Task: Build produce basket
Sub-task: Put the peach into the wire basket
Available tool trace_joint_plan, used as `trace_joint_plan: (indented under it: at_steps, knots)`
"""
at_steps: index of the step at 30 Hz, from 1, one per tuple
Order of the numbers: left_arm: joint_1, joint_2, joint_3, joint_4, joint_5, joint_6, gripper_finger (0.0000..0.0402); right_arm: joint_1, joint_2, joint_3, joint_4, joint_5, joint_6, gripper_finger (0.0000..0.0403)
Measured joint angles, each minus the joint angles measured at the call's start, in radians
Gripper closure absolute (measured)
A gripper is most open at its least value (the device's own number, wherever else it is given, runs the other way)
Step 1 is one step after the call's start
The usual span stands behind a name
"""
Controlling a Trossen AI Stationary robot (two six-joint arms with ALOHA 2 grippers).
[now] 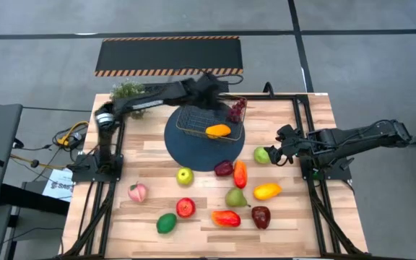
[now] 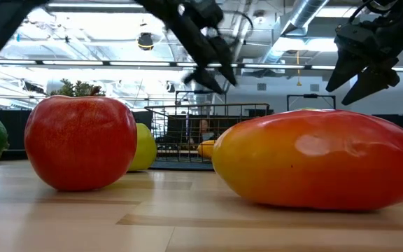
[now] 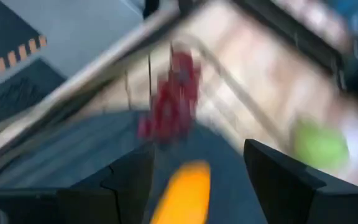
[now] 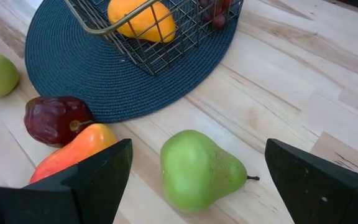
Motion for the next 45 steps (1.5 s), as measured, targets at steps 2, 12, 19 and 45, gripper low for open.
trace_joint_plan:
  at_steps: [2,12,19,45]
  knots:
    - [-0.014,-0.082,0.0,-0.171,0.02,0.034,0.0169,0.001,0.0,0.0,0.0,0.0,0.002,0.0017]
    - [-0.35,-0.429,0.0,-0.89,-0.249,-0.36,0.0169,0.001,0.0,0.0,0.0,0.0,0.002,0.0017]
    - [-0.72,-0.528,-0.053,-0.892,-0.276,-0.638,0.0169,0.0,0.0,0.0,0.005,0.0,0.003,0.0017]
    - [-1.138,-0.526,-0.741,-0.689,-0.12,-1.919,0.0169,0.0,0.002,0.0,0.023,0.0,0.004,0.0017]
